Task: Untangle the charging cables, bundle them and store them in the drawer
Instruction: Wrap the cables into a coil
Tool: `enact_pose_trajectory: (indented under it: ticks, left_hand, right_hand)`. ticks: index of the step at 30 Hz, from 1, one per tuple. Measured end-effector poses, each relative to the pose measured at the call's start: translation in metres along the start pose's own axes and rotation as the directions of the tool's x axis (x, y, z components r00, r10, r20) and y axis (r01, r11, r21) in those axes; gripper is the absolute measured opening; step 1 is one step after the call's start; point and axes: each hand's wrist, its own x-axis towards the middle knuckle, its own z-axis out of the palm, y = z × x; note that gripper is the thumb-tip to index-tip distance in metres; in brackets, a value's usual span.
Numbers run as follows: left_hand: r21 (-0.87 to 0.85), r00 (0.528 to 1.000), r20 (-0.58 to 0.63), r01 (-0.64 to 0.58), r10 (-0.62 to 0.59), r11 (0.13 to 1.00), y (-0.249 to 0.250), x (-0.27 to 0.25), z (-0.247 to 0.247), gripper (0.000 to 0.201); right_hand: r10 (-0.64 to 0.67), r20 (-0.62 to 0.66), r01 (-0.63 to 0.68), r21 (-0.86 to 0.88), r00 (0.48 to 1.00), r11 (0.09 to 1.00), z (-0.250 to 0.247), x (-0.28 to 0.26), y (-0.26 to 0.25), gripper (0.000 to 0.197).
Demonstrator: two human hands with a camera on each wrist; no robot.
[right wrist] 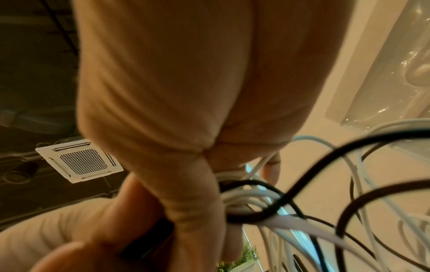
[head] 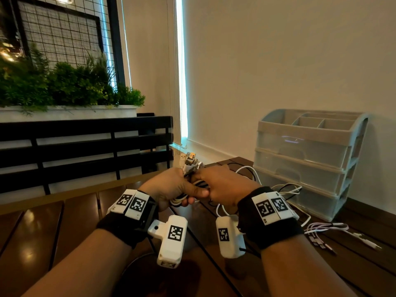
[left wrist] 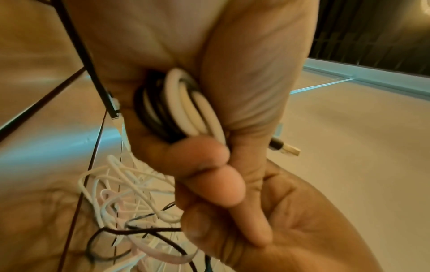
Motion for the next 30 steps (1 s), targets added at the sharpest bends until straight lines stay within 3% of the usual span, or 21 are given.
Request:
enact_pose_trajectory:
  ticks: [5, 10, 14, 17, 20, 22, 26, 30]
  left_hand:
    - [0.019, 0.998, -0.071, 0.000, 0.001, 1.000, 0.004, -0.003, -0.003, 0.021]
    - [0.066, 0.996, -0.085, 0.031, -0.025, 0.997, 0.004, -0.002, 0.004, 0.025]
    - [0.127, 0.994, -0.112, 0.012, 0.003, 0.992, 0.004, 0.000, 0.008, 0.021]
    - [0.209, 0.992, -0.128, 0.006, 0.021, 0.978, 0.004, -0.001, 0.011, 0.014]
    - [0.260, 0.994, -0.105, 0.033, -0.006, 0.965, 0.003, -0.002, 0.013, 0.012]
    - [0.246, 0.995, -0.097, 0.041, -0.017, 0.968, 0.001, -0.002, 0.012, 0.014]
    - [0.069, 0.993, -0.104, 0.055, -0.048, 0.996, 0.000, 0.000, 0.008, 0.011]
    - [0.073, 0.986, -0.161, 0.049, -0.037, 0.996, -0.001, 0.001, 0.006, 0.009]
  right_hand:
    - [0.039, -0.180, -0.023, 0.094, 0.983, 0.995, 0.005, 0.004, 0.002, 0.042]
    - [0.077, -0.321, -0.052, 0.084, 0.944, 0.995, -0.001, -0.004, 0.008, 0.024]
    - [0.032, -0.386, -0.013, 0.053, 0.922, 0.999, 0.002, 0.000, 0.005, 0.036]
    - [0.031, -0.367, -0.032, 0.004, 0.930, 0.999, 0.002, 0.003, 0.005, 0.007]
    - [0.016, -0.359, -0.037, -0.052, 0.933, 0.998, 0.002, 0.003, 0.003, 0.012]
    - [-0.019, -0.410, 0.008, -0.029, 0.912, 1.000, 0.004, 0.002, 0.001, 0.004]
    - [0.001, -0.495, 0.028, 0.050, 0.869, 0.998, 0.007, 0.003, 0.004, 0.017]
    - [0.034, -0.452, 0.006, 0.086, 0.891, 0.996, 0.004, 0.002, 0.008, 0.018]
